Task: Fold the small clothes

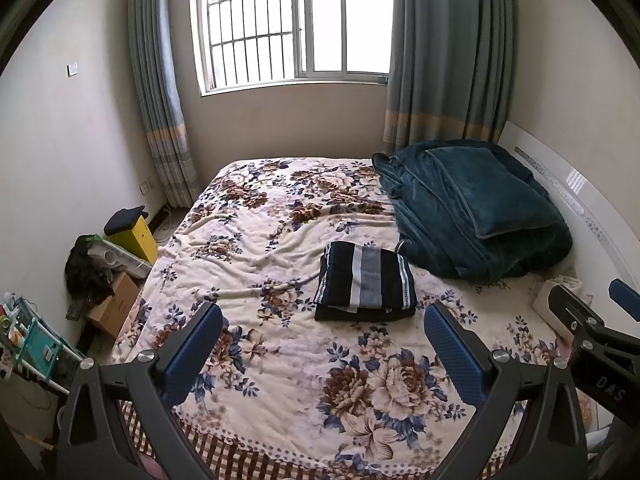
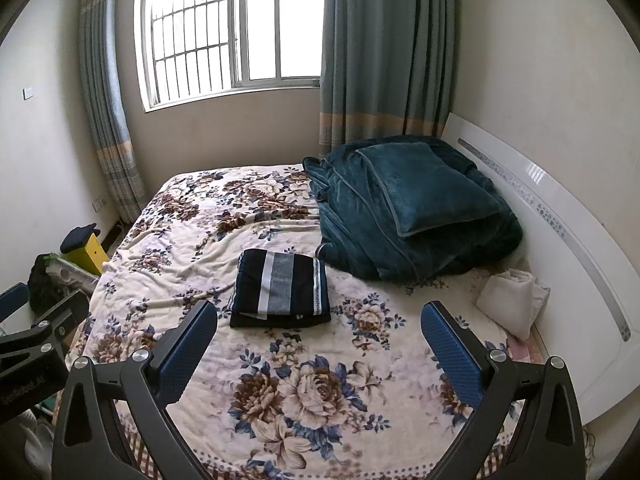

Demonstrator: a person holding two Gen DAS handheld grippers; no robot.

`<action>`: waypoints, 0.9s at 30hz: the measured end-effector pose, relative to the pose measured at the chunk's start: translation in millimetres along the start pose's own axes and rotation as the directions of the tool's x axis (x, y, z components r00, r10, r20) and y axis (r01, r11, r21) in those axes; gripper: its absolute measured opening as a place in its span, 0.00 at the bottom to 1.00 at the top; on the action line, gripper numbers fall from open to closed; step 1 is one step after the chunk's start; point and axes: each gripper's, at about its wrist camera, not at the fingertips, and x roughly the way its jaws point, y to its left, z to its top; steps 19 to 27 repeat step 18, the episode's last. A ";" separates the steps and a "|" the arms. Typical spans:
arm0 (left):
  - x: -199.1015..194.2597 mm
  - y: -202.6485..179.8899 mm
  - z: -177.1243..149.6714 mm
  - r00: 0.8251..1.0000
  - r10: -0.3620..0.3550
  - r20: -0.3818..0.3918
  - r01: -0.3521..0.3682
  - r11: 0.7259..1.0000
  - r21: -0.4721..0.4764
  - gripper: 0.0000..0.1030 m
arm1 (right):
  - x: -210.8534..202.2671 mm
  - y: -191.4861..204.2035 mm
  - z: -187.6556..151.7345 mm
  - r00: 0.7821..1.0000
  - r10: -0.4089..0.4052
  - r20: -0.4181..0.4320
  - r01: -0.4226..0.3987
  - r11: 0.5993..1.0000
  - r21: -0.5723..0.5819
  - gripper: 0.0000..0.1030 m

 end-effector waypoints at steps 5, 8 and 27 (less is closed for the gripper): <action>1.3 0.6 -0.5 1.000 0.001 -0.001 -0.001 1.000 0.002 1.00 | 0.8 -0.9 -0.6 1.000 0.001 -0.002 -0.001 1.000 0.001 1.00; 1.5 0.8 -0.4 1.000 0.001 -0.003 -0.001 1.000 0.003 1.00 | 1.3 -2.2 -1.5 1.000 -0.002 -0.002 0.002 1.000 -0.002 1.00; 0.4 -0.6 -6.2 1.000 0.010 0.004 -0.010 1.000 0.004 1.00 | 0.5 -2.9 -6.2 1.000 -0.003 -0.002 0.003 1.000 0.003 1.00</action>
